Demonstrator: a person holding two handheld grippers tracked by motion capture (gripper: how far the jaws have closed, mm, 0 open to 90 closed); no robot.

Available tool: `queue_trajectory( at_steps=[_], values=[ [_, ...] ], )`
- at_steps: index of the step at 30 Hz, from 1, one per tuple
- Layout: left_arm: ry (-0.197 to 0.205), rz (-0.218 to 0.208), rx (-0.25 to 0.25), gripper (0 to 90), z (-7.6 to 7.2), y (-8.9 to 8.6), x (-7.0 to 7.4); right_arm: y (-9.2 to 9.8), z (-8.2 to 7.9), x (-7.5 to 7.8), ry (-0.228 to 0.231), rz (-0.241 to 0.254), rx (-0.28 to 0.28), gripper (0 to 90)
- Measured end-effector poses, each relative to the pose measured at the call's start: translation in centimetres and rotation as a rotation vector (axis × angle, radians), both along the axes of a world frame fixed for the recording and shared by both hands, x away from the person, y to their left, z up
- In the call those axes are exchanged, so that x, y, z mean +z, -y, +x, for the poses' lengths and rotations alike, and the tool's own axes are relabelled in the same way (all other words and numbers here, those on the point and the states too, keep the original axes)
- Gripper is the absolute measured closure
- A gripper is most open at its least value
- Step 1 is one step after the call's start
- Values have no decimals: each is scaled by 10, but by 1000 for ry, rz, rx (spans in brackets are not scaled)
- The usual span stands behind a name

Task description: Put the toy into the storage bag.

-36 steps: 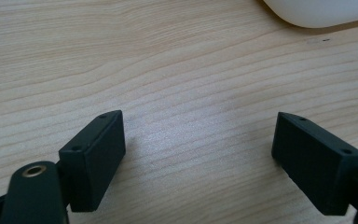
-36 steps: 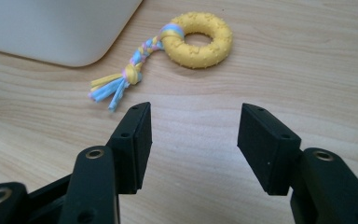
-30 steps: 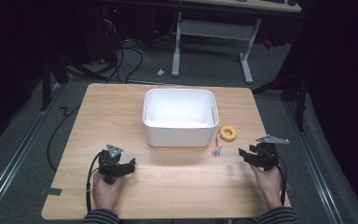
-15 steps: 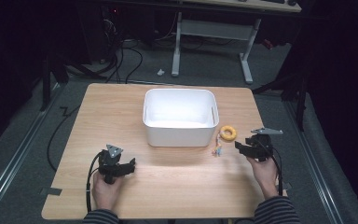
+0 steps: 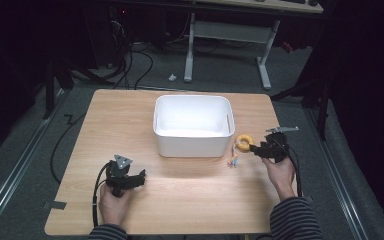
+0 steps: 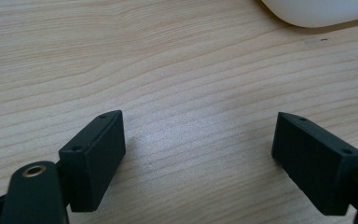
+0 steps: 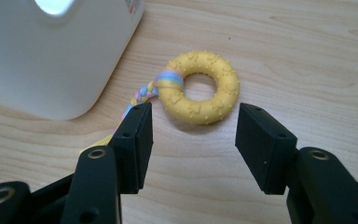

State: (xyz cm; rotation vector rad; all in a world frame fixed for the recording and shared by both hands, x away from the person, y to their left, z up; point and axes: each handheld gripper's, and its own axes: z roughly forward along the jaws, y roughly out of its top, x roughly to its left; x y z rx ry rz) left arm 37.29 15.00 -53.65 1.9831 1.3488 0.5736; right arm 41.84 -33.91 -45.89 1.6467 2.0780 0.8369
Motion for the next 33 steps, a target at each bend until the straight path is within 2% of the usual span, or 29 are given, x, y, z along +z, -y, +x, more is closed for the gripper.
queue_trajectory(
  at_steps=[5, 7, 11, 18, 20, 27, 30, 33],
  values=[
    [0, 0, 1, 175, 0, 0, 0, -1, 9, 2, 3, 9, -3, 467],
    [0, -2, 2, 177, 0, 0, 0, -4, 16, 3, -5, -21, -11, 467],
    [0, -2, 3, 178, 0, 0, 0, -6, 24, 4, -3, -24, -24, 468],
    [0, -2, 3, 177, 0, 0, 0, -9, 36, 2, -8, -63, -41, 462],
    [0, -2, 3, 177, 0, 0, 0, -8, 39, 1, -8, -53, -52, 459],
    [0, -2, 3, 177, 0, 0, 0, 1, 51, -13, -63, -34, -101, 462],
    [0, -2, 4, 177, 0, 0, 0, 2, 52, -16, -70, -16, -106, 462],
    [0, -2, 4, 177, 0, 0, 0, -1, 53, -20, -69, -24, -106, 459]
  ],
)
